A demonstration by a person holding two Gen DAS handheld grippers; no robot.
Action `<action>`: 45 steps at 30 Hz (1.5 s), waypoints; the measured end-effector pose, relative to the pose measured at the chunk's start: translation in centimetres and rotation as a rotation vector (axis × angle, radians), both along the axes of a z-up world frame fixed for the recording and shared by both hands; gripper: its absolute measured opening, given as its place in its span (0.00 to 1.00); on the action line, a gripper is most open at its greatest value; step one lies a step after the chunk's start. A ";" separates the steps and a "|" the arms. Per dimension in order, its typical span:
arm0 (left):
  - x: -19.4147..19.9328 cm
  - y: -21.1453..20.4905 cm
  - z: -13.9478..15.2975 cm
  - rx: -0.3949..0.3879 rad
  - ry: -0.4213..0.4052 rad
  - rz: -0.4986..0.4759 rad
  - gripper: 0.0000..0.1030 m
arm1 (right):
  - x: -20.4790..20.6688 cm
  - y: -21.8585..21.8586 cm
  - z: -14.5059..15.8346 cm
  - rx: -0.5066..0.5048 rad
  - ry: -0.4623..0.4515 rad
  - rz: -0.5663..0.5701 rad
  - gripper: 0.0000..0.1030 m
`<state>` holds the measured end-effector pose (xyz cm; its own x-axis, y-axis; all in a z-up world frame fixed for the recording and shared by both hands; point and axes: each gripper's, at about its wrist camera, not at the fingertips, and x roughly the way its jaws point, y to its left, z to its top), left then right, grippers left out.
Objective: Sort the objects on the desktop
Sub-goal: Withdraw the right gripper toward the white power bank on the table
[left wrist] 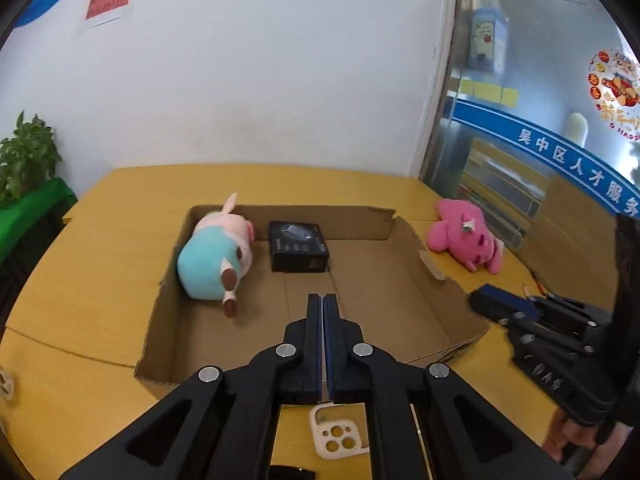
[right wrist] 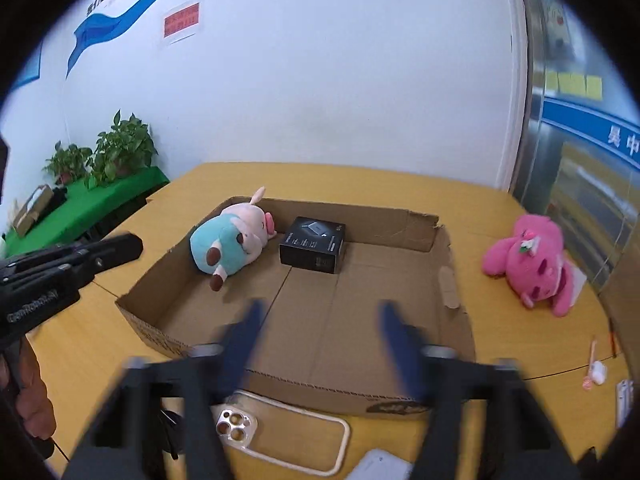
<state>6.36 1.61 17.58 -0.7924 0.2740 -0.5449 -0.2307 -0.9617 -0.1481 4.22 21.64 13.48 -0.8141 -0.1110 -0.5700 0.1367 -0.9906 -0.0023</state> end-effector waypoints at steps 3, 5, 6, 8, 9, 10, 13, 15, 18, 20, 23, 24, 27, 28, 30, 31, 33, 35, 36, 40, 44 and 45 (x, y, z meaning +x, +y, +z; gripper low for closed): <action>0.7 -0.2 0.1 -0.019 0.013 0.050 0.53 | 0.9 0.1 0.2 -0.036 -0.026 0.019 0.19; 1.3 -0.7 0.5 -0.004 0.033 0.082 0.99 | 1.6 -0.1 0.2 -0.010 -0.023 -0.001 0.76; 1.9 -1.0 0.8 0.001 0.068 0.109 1.00 | 1.8 -0.2 0.2 -0.007 -0.016 -0.012 0.94; 2.2 -1.2 1.1 -0.015 0.082 0.108 1.00 | 2.7 -0.2 0.5 -0.018 0.028 -0.020 0.94; 2.2 -1.1 1.1 -0.033 0.077 0.102 1.00 | 2.9 -0.2 0.6 -0.022 0.030 -0.014 0.94; 2.2 -1.0 0.9 -0.047 0.071 0.100 1.00 | 2.9 -0.2 0.6 -0.022 0.030 -0.014 0.94; 2.7 -1.1 0.7 -0.060 0.075 0.111 1.00 | 2.9 -0.1 0.5 -0.028 0.025 -0.016 0.94; 3.1 -1.3 0.7 -0.049 0.077 0.115 1.00 | 3.0 0.1 0.3 -0.044 0.022 -0.017 0.94; 3.4 -1.3 0.5 -0.046 0.075 0.120 1.00 | 2.9 0.5 0.0 -0.053 0.015 -0.021 0.94; 3.4 -1.2 0.3 -0.051 0.067 0.125 1.00 | 2.9 0.7 -0.1 -0.055 0.010 -0.023 0.94; 3.5 -0.9 0.1 -0.053 0.066 0.122 1.00 | 2.8 1.0 -0.3 -0.055 0.012 -0.020 0.94; 3.5 -0.8 0.1 -0.057 0.069 0.123 1.00 | 2.8 1.0 -0.3 -0.055 0.012 -0.020 0.94; 3.2 -0.7 -0.1 -0.071 0.063 0.133 1.00 | 2.7 1.0 -0.6 -0.046 0.007 -0.010 0.94; 3.2 -0.7 -0.1 -0.068 0.060 0.130 1.00 | 2.7 1.0 -0.7 -0.047 0.005 -0.010 0.94; 3.2 -0.7 -0.2 -0.065 0.057 0.128 1.00 | 2.7 1.1 -0.7 -0.051 0.004 -0.010 0.94; 3.2 -0.7 -0.2 -0.066 0.058 0.128 1.00 | 2.7 1.1 -0.7 -0.056 0.003 -0.009 0.94; 3.1 -0.7 -0.4 -0.064 0.054 0.119 1.00 | 2.7 1.1 -0.8 -0.058 0.004 -0.012 0.94; 3.1 -0.6 -0.5 -0.065 0.049 0.106 1.00 | 2.6 1.2 -0.9 -0.060 -0.002 -0.014 0.94; 3.1 -0.5 -0.5 -0.073 0.050 0.099 1.00 | 2.6 1.2 -0.9 -0.063 -0.006 -0.016 0.94; 3.4 -0.4 -0.9 -0.079 0.036 0.068 1.00 | 3.4 1.9 -1.5 -0.095 -0.006 -0.009 0.94; 4.2 0.3 -2.7 -0.082 -0.006 0.008 1.00 | 4.7 4.1 -4.3 -0.128 -0.088 -0.033 0.94; 4.4 0.6 -3.5 -0.085 -0.024 -0.008 1.00 | 5.0 4.8 -5.5 -0.127 -0.134 -0.044 0.94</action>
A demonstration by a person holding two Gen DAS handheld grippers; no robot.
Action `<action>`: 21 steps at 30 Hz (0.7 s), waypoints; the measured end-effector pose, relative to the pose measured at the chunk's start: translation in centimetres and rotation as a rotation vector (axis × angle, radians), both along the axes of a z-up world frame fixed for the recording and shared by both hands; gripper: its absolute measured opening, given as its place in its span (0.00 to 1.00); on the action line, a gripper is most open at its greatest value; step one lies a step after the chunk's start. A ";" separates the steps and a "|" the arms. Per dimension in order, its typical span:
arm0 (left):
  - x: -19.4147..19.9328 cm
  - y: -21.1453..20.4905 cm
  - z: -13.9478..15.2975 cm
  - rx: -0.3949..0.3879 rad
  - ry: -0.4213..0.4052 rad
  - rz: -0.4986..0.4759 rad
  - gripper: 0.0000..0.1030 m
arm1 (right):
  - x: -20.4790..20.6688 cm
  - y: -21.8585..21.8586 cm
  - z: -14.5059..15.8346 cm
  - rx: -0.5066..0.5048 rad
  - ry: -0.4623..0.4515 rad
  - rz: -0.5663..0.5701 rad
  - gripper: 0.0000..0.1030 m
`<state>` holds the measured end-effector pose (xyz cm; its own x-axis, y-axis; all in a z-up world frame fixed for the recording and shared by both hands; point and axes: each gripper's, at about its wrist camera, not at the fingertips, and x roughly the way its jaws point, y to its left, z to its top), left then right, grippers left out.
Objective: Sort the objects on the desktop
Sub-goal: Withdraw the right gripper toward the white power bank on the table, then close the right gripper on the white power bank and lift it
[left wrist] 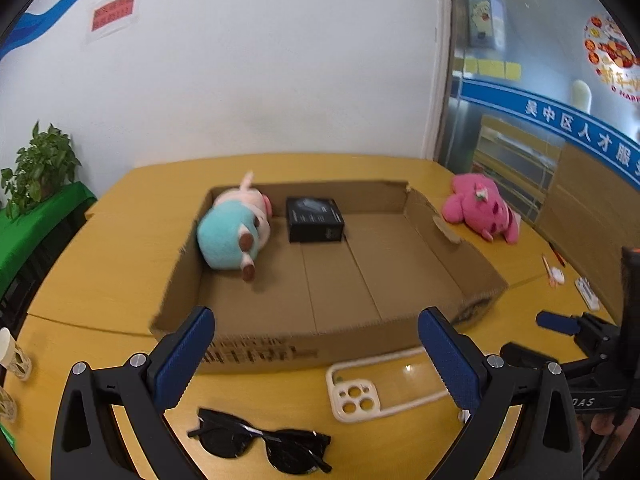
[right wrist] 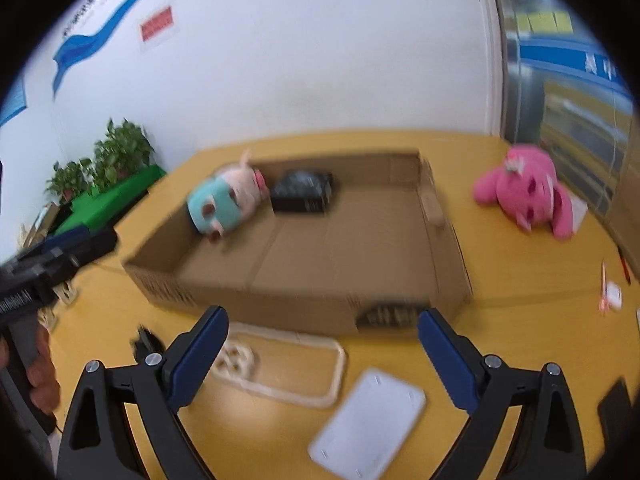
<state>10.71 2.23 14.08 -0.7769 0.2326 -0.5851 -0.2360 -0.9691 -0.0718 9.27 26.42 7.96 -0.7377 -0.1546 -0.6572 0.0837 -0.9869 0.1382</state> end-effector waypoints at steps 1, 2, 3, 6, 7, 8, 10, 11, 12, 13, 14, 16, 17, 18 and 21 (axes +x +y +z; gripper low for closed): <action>0.1 0.3 -0.7 -0.001 -0.021 -0.016 1.00 | 0.3 0.7 -1.4 -0.001 -0.052 -0.007 0.94; 0.3 0.7 -1.6 0.001 -0.046 -0.032 1.00 | 0.7 1.3 -2.8 -0.015 -0.105 -0.013 0.94; 0.5 1.2 -2.5 0.009 -0.076 -0.053 1.00 | 1.0 1.8 -4.0 -0.037 -0.142 -0.017 0.94; 1.5 3.2 -5.1 0.016 -0.150 -0.127 1.00 | 1.9 2.9 -7.1 -0.082 -0.219 -0.035 0.94; 1.7 3.7 -5.6 0.018 -0.169 -0.141 1.00 | 1.9 3.2 -8.3 -0.082 -0.240 -0.049 0.94; 1.9 4.1 -6.1 0.024 -0.186 -0.155 1.00 | 1.9 3.2 -8.3 -0.082 -0.240 -0.049 0.94; 2.2 4.9 -6.8 0.044 -0.221 -0.186 1.00 | 0.9 3.3 -9.9 -0.101 -0.286 -0.053 0.94; 2.2 5.1 -6.8 0.052 -0.230 -0.194 1.00 | 0.9 3.3 -9.9 -0.101 -0.286 -0.053 0.94; 2.2 5.2 -7.0 0.061 -0.243 -0.198 1.00 | 0.7 3.2 -10.2 -0.108 -0.293 -0.044 0.94; 2.1 5.2 -7.0 0.066 -0.250 -0.198 1.00 | 0.5 2.9 -10.5 -0.115 -0.300 -0.030 0.94; 2.0 5.2 -7.0 0.071 -0.255 -0.199 1.00 | 0.2 2.5 -10.9 -0.119 -0.309 -0.017 0.94; 1.9 5.2 -7.0 0.078 -0.259 -0.197 1.00 | 0.1 1.6 -11.1 -0.082 -0.289 -0.007 0.93; 1.9 5.1 -7.0 0.081 -0.262 -0.193 1.00 | 0.0 1.1 -11.2 -0.051 -0.280 0.000 0.92; 1.8 5.0 -7.1 0.090 -0.269 -0.193 1.00 | -0.1 0.7 -11.3 -0.018 -0.276 0.007 0.88; 1.8 4.9 -7.3 0.116 -0.282 -0.209 1.00 | 0.4 0.0 -11.4 0.058 -0.248 0.020 0.72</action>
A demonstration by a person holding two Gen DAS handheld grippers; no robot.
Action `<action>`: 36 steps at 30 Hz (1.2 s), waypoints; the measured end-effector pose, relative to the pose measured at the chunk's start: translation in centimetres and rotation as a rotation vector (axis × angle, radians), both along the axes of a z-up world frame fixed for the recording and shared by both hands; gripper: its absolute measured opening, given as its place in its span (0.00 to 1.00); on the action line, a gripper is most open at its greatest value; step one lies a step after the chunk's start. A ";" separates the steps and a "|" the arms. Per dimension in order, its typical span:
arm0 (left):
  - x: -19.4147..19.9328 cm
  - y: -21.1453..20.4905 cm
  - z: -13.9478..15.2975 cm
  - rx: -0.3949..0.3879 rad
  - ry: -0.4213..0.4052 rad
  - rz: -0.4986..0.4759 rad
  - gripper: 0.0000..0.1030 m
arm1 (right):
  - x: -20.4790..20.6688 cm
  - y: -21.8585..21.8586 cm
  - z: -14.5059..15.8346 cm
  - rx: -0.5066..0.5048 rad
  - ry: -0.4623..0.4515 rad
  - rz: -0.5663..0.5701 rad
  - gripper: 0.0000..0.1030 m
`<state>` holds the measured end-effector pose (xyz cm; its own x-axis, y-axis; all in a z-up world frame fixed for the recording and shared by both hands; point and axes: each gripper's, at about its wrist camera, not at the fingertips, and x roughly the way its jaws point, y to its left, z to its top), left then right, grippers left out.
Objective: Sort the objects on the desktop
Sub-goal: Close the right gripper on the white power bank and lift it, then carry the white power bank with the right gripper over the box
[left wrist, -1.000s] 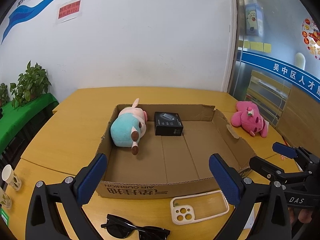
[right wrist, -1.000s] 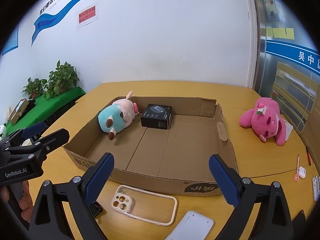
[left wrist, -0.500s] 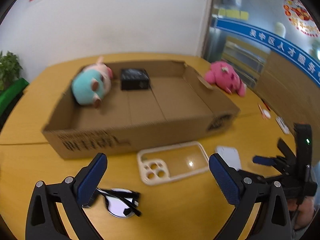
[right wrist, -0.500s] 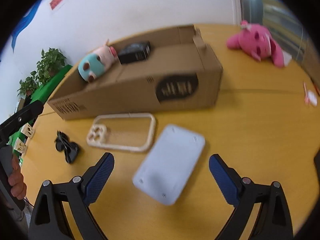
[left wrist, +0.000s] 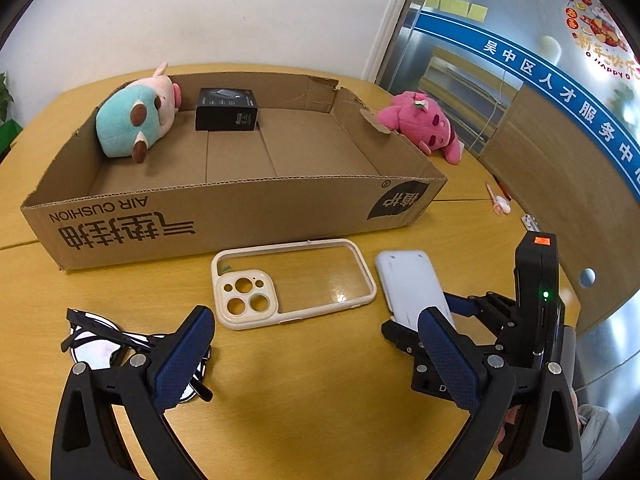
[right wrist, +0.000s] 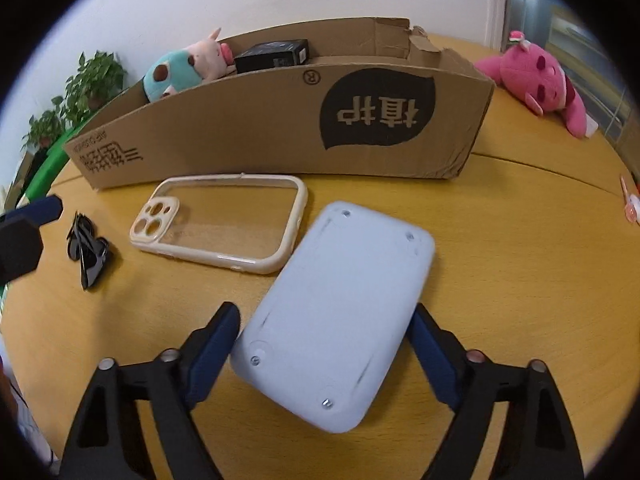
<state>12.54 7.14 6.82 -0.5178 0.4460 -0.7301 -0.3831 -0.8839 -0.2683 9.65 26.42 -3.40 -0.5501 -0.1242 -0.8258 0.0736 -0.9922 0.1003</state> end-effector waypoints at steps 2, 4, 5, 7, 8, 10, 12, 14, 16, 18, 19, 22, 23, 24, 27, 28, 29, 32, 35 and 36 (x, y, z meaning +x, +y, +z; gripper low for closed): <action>-0.1 0.3 -0.5 0.020 -0.024 -0.020 1.00 | 1.0 0.4 0.1 -0.015 0.008 0.011 0.66; -0.4 0.8 -1.1 0.052 -0.071 -0.055 1.00 | 1.3 0.5 0.2 -0.023 0.005 0.011 0.66; -0.5 1.3 -1.6 0.072 -0.101 -0.083 1.00 | 1.7 0.6 0.2 -0.036 0.002 0.012 0.66; -0.7 2.2 -2.6 0.097 -0.143 -0.123 0.99 | 2.2 0.4 0.3 -0.068 -0.003 0.017 0.65; -0.8 2.8 -3.2 0.111 -0.172 -0.143 0.97 | 2.5 0.4 0.3 -0.091 -0.006 0.016 0.65; -1.0 3.9 -4.2 0.143 -0.227 -0.179 0.92 | 3.0 0.6 0.4 -0.132 -0.007 0.007 0.62; -1.5 4.9 -5.2 0.187 -0.288 -0.205 0.86 | 3.3 0.7 0.4 -0.166 -0.011 0.000 0.59; -1.8 5.5 -6.1 0.201 -0.330 -0.210 0.83 | 3.7 0.8 0.8 -0.192 0.000 0.007 0.40; -2.2 5.7 -6.8 0.249 -0.374 -0.205 0.82 | 4.0 1.0 1.7 -0.234 0.017 0.021 0.30; -2.1 5.9 -7.0 0.270 -0.376 -0.208 0.80 | 3.7 0.6 1.7 -0.217 -0.003 0.036 0.33; -2.1 6.0 -7.0 0.265 -0.375 -0.209 0.80 | 3.5 0.6 1.5 -0.217 -0.012 0.032 0.40; -2.0 6.2 -7.0 0.260 -0.371 -0.213 0.79 | 3.0 0.8 0.6 -0.247 -0.056 0.011 0.57; -2.0 6.2 -7.1 0.266 -0.375 -0.217 0.72 | 3.0 0.7 0.4 -0.263 -0.066 0.010 0.58; -1.9 6.4 -7.2 0.269 -0.385 -0.223 0.72 | 3.2 0.4 0.4 -0.249 -0.054 0.019 0.60; -2.0 6.4 -7.0 0.254 -0.370 -0.217 0.68 | 3.2 -1.1 0.5 -0.162 -0.045 0.065 0.60; -2.0 6.5 -7.1 0.245 -0.370 -0.215 0.61 | 3.1 -1.5 0.4 -0.134 -0.038 0.083 0.60; -2.0 6.4 -7.2 0.239 -0.371 -0.211 0.54 | 3.1 -1.5 0.4 -0.134 -0.038 0.083 0.60; -2.3 5.7 -7.6 0.276 -0.391 -0.194 0.52 | 3.1 -2.2 0.4 -0.073 -0.026 0.111 0.59; -1.8 5.8 -7.5 0.269 -0.384 -0.189 0.51 | 3.5 -2.1 0.3 -0.080 -0.019 0.112 0.58; -1.6 5.8 -7.4 0.265 -0.376 -0.186 0.50 | 3.5 -1.8 0.3 -0.094 -0.018 0.109 0.57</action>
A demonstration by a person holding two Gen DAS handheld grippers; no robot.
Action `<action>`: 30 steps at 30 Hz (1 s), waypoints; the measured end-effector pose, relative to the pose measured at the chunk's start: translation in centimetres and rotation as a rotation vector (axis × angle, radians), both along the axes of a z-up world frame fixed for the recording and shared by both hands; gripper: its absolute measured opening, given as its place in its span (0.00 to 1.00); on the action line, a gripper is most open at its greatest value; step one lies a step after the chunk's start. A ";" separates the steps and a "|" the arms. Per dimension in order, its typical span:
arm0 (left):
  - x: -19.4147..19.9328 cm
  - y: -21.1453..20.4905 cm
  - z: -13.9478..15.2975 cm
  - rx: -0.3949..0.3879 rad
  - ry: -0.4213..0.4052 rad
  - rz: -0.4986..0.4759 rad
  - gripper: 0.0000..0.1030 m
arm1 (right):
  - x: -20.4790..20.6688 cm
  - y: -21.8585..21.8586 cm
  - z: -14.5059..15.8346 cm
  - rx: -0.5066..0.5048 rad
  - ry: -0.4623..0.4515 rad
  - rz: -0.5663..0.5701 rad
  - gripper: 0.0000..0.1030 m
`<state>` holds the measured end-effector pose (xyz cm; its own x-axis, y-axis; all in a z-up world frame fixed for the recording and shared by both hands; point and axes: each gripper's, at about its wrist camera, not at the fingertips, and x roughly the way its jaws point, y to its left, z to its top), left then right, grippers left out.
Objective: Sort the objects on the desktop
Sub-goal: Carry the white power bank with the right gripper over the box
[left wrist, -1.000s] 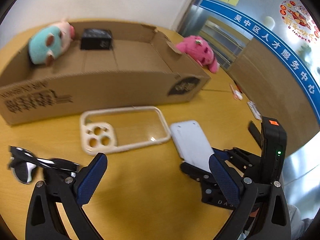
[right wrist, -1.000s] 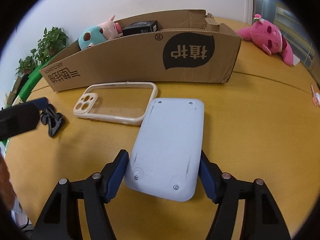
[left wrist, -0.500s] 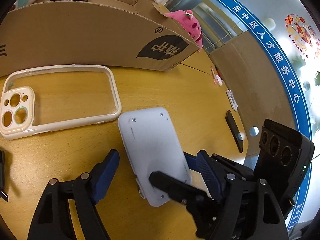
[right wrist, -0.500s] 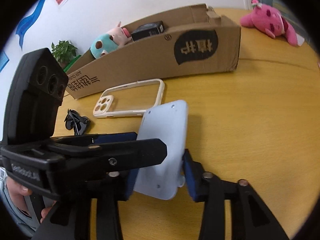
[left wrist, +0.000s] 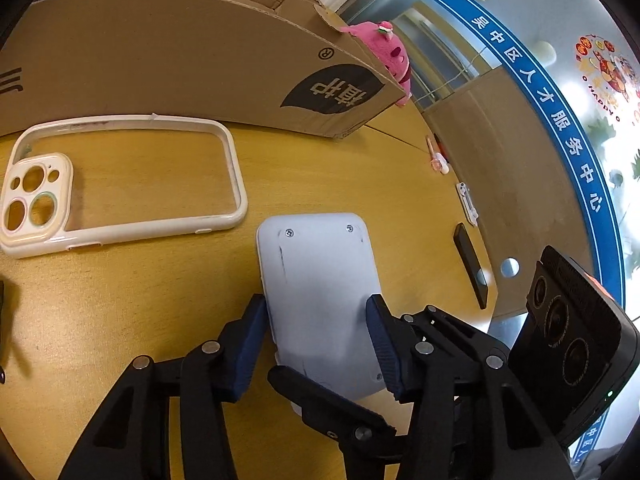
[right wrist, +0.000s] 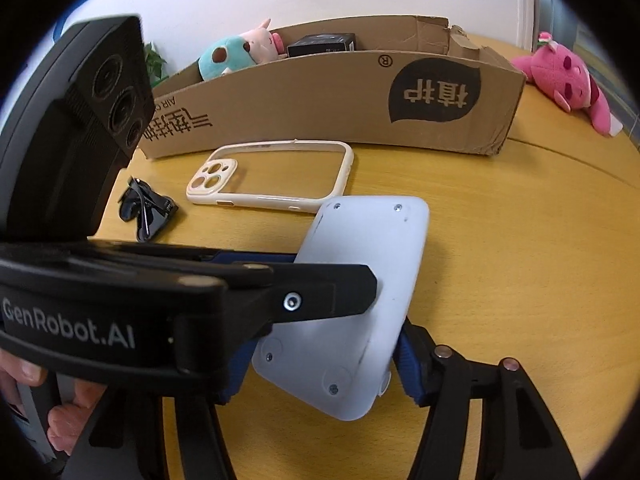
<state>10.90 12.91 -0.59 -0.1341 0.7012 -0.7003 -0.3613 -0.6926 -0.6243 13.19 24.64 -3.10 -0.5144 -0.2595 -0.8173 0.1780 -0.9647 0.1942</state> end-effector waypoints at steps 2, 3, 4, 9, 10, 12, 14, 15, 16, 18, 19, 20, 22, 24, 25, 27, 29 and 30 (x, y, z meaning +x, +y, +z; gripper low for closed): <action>0.3 0.0 0.4 -0.001 0.016 0.005 0.43 | 0.1 0.1 0.0 -0.022 0.005 -0.008 0.57; 0.5 0.0 0.8 0.001 0.023 0.005 0.41 | 0.2 0.2 0.0 -0.032 0.006 -0.013 0.56; 0.7 0.0 1.2 0.002 0.036 0.001 0.40 | 0.3 0.4 0.0 -0.045 0.008 -0.017 0.56; 1.2 -0.2 3.8 -0.017 0.131 0.007 0.40 | 0.9 1.0 1.3 -0.082 0.055 -0.034 0.55; 1.2 -0.3 4.4 -0.012 0.145 0.011 0.40 | 0.9 0.9 1.7 -0.080 0.067 -0.034 0.55; 1.1 -0.9 5.9 -0.002 0.181 0.022 0.40 | 0.6 0.7 2.9 -0.070 0.104 -0.031 0.55; 0.8 -1.5 7.3 0.003 0.217 0.033 0.40 | 0.2 0.3 4.5 -0.052 0.146 -0.021 0.55; 0.7 -1.7 8.2 0.003 0.244 0.037 0.40 | -0.1 0.1 5.4 -0.042 0.170 -0.014 0.55; 0.6 -2.1 9.2 0.003 0.274 0.042 0.40 | -0.3 -0.1 6.1 -0.035 0.184 -0.010 0.55; -0.1 -2.7 11.1 0.006 0.321 0.054 0.40 | -1.0 -0.6 7.7 -0.020 0.227 0.008 0.55; -0.5 -3.0 11.9 0.011 0.338 0.058 0.40 | -1.4 -0.9 8.6 -0.015 0.248 0.017 0.55; -0.9 -3.3 12.9 0.017 0.360 0.062 0.40 | -1.8 -1.2 9.5 -0.009 0.271 0.026 0.55; -1.7 -3.9 14.4 0.022 0.398 0.067 0.40 | -2.7 -1.9 11.2 0.002 0.311 0.041 0.54; -2.5 -4.3 16.0 0.023 0.439 0.073 0.40 | -3.5 -2.3 12.9 0.005 0.346 0.056 0.54; -3.0 -4.5 16.8 0.025 0.460 0.074 0.40 | -4.1 -2.5 13.7 0.005 0.361 0.063 0.54; -4.2 -4.8 18.1 0.028 0.485 0.078 0.40 | -5.2 -2.9 15.2 0.012 0.392 0.075 0.54; -5.7 -5.0 18.9 0.028 0.495 0.082 0.40 | -6.5 -3.2 16.5 0.017 0.412 0.089 0.54; -6.3 -5.1 19.2 0.027 0.498 0.083 0.40 | -7.1 -3.2 16.9 0.015 0.414 0.096 0.54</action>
